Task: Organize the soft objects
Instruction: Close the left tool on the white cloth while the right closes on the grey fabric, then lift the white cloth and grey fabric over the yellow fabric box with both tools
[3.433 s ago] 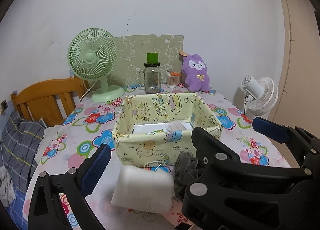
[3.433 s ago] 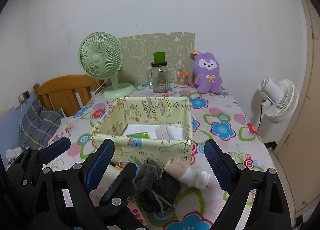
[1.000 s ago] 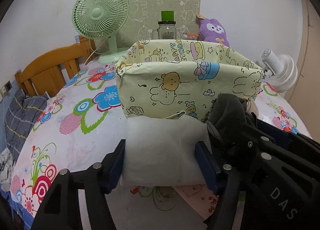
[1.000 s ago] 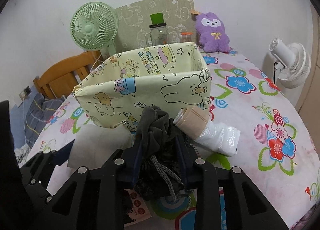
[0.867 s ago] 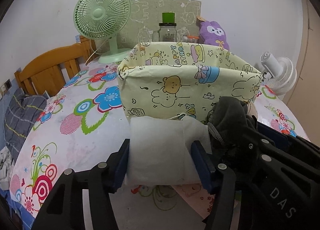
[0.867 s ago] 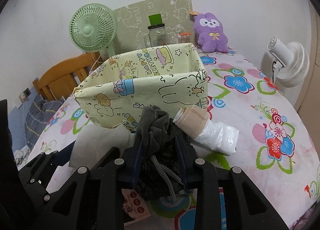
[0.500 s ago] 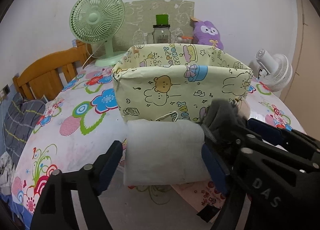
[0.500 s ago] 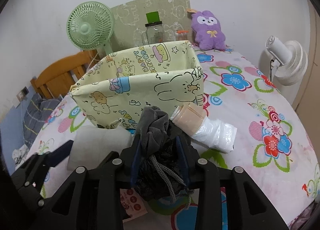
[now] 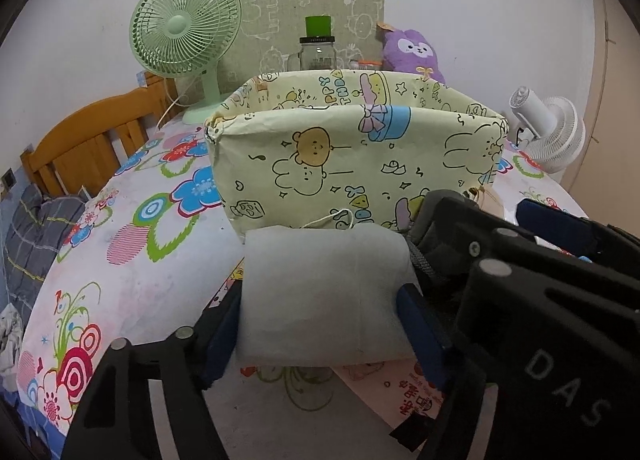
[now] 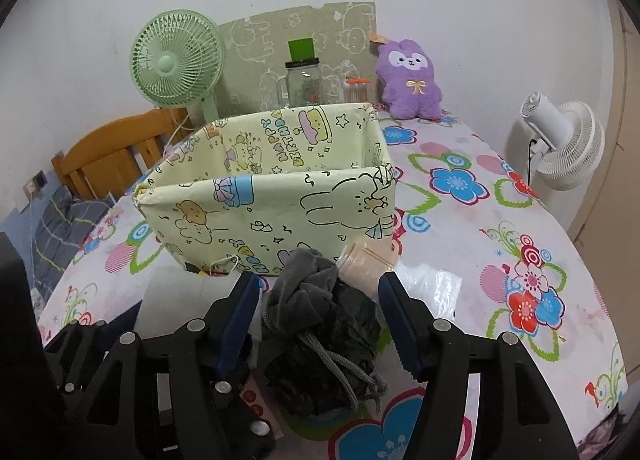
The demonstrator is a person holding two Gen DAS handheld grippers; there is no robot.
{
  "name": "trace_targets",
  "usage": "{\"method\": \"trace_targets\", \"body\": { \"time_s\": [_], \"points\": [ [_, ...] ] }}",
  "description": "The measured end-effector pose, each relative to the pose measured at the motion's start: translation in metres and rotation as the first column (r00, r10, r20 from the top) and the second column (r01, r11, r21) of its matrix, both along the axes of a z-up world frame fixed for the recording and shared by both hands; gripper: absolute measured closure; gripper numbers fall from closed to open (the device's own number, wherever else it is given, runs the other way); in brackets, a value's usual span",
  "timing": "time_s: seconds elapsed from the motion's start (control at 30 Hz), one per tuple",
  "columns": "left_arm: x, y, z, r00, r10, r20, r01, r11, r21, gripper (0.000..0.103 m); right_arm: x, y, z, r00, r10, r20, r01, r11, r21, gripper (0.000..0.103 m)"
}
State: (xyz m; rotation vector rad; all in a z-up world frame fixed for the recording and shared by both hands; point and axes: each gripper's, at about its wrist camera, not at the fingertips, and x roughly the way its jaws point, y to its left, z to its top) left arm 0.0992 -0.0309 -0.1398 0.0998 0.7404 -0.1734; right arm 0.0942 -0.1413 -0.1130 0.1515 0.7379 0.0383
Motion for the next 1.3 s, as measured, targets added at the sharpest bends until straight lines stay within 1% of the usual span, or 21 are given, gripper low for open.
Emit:
{"method": "trace_targets", "body": {
  "time_s": [0.03,0.07,0.2,0.27,0.33,0.43,0.5,0.63,0.9,1.3],
  "points": [
    [0.0,0.001,0.0,1.0,0.002,0.002,-0.002,1.0,-0.001,0.033,0.002,0.001,-0.001,1.0,0.004,-0.006,-0.004,1.0,-0.002,0.043],
    [0.001,0.002,0.0,1.0,0.002,0.002,-0.002,1.0,-0.004,0.034,0.004,0.002,-0.002,1.0,0.009,-0.013,-0.009,1.0,-0.001,0.049],
    [0.003,0.006,0.002,1.0,0.0,0.002,0.0,1.0,-0.017,0.041,0.012,0.01,-0.008,0.999,0.03,-0.042,-0.031,1.0,-0.002,0.056],
    [0.004,0.009,0.003,1.0,0.002,0.003,-0.002,1.0,-0.026,0.045,0.016,0.015,-0.012,0.998,0.03,-0.056,-0.032,0.999,-0.027,0.061],
    [0.006,0.012,0.004,1.0,0.006,0.003,-0.006,0.999,-0.038,0.049,0.018,0.015,-0.013,0.998,0.015,-0.054,-0.018,0.999,-0.044,0.071],
    [0.008,0.015,0.004,1.0,0.01,0.001,-0.01,0.999,-0.051,0.053,0.02,0.015,-0.013,0.998,0.017,-0.055,-0.019,0.999,-0.045,0.076],
    [0.008,0.016,0.005,1.0,0.01,0.004,-0.01,0.998,-0.058,0.056,0.019,0.017,-0.012,0.999,0.018,-0.049,-0.021,0.998,-0.051,0.077],
    [0.006,0.017,0.009,1.0,0.013,0.012,-0.012,0.998,-0.061,0.059,0.016,0.017,-0.008,0.999,0.016,-0.037,-0.018,0.999,-0.048,0.078],
    [0.0,0.015,0.027,0.999,0.017,0.046,-0.014,0.998,-0.064,0.06,0.006,0.013,0.008,1.0,0.013,0.004,-0.013,1.0,-0.029,0.078],
    [-0.014,0.012,0.062,0.993,0.018,0.118,-0.011,0.998,-0.066,0.061,-0.01,0.006,0.046,0.996,0.007,0.086,-0.006,1.0,-0.017,0.078]
  ]
}}
